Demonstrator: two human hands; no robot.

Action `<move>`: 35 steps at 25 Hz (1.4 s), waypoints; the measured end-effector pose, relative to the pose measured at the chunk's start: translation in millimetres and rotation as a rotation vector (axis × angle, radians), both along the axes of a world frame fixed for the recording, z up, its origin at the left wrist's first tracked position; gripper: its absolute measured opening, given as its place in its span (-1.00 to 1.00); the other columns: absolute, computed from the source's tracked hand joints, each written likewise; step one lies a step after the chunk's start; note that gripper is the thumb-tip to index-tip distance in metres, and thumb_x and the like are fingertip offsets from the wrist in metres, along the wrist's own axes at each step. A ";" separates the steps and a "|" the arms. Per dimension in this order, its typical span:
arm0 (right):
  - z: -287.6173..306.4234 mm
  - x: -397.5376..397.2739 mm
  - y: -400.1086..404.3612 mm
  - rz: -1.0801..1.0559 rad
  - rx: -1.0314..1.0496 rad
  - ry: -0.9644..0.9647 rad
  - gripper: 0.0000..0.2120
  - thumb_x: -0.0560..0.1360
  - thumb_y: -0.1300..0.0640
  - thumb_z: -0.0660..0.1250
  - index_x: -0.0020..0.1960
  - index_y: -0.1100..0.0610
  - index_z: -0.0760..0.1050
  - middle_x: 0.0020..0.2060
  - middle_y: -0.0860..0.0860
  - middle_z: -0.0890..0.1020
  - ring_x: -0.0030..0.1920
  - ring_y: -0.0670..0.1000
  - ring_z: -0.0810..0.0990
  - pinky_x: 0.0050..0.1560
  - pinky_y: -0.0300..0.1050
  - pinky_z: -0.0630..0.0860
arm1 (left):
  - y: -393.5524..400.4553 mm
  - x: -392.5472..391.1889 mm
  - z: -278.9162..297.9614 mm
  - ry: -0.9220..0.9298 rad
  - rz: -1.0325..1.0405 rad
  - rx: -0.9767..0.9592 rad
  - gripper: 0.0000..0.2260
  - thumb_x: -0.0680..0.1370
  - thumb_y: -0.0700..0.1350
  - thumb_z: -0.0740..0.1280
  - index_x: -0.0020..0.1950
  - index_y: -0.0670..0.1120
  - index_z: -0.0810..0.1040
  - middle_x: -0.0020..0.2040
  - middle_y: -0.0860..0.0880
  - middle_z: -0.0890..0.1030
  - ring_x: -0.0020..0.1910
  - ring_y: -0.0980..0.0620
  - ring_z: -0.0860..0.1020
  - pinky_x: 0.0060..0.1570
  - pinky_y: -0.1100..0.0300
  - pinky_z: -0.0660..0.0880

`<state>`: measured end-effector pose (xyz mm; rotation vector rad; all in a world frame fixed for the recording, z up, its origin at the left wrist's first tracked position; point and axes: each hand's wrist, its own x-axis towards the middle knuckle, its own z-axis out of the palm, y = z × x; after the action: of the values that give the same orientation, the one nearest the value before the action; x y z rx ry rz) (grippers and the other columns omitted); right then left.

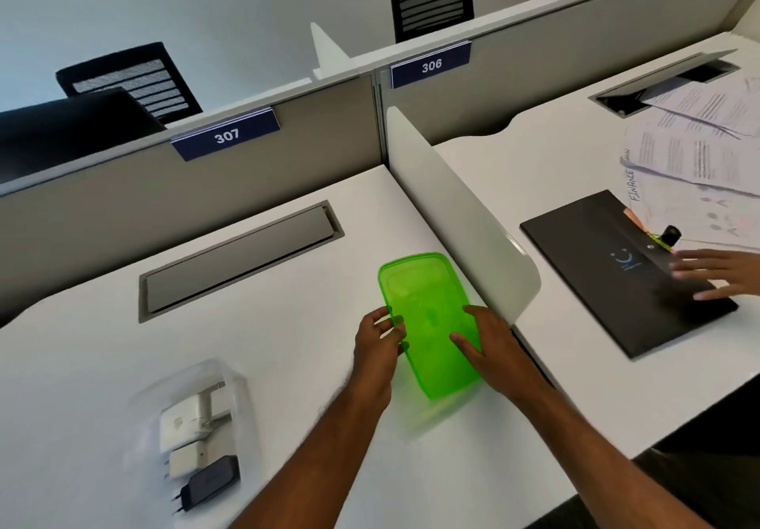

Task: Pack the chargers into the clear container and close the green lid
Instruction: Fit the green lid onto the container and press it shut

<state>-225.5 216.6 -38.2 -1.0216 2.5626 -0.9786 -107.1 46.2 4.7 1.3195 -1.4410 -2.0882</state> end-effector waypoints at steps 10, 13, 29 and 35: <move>30.8 31.3 -22.1 -0.113 -0.164 -0.486 -0.58 0.66 0.21 0.14 0.50 0.00 0.31 -0.23 -0.01 0.66 -0.18 -0.08 0.61 0.02 -0.09 0.53 | -21.0 91.5 46.5 0.019 -0.155 -0.432 -0.68 0.58 -0.31 0.34 0.13 0.12 0.57 0.09 0.17 0.68 -0.05 0.14 0.67 -0.02 0.29 0.58; 42.1 50.0 -32.8 -0.077 -0.305 -0.655 -0.68 0.66 0.36 0.08 0.34 0.28 0.48 -0.26 0.12 0.65 -0.33 -0.14 0.60 -0.24 -0.28 0.52 | -25.0 120.0 55.4 0.018 -0.167 -0.505 -0.68 0.58 -0.30 0.33 0.11 0.14 0.58 0.08 0.19 0.69 0.01 0.09 0.67 0.02 0.30 0.55; 78.7 140.0 -70.2 -0.042 -0.517 -1.127 -0.72 0.64 0.16 0.19 0.24 0.17 0.61 0.05 0.19 0.66 -0.01 0.13 0.62 0.02 0.07 0.62 | -81.5 243.3 71.8 0.170 -0.162 -0.829 -0.75 0.55 -0.25 0.45 0.06 0.11 0.62 0.23 0.16 0.63 0.40 0.08 0.50 0.37 0.33 0.37; 72.3 194.9 -105.3 -0.048 -0.467 -1.196 -0.74 0.57 0.07 0.35 0.22 0.12 0.56 0.01 0.17 0.69 -0.13 0.06 0.68 -0.23 -0.09 0.59 | -114.0 305.2 54.3 0.138 -0.184 -0.791 -0.72 0.53 -0.31 0.42 0.02 0.10 0.65 0.23 0.12 0.62 0.40 -0.04 0.48 0.37 0.10 0.39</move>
<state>-30.6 111.3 34.1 -0.2338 1.3917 -1.5844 198.1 -67.7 59.0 0.7306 -2.0623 -1.3831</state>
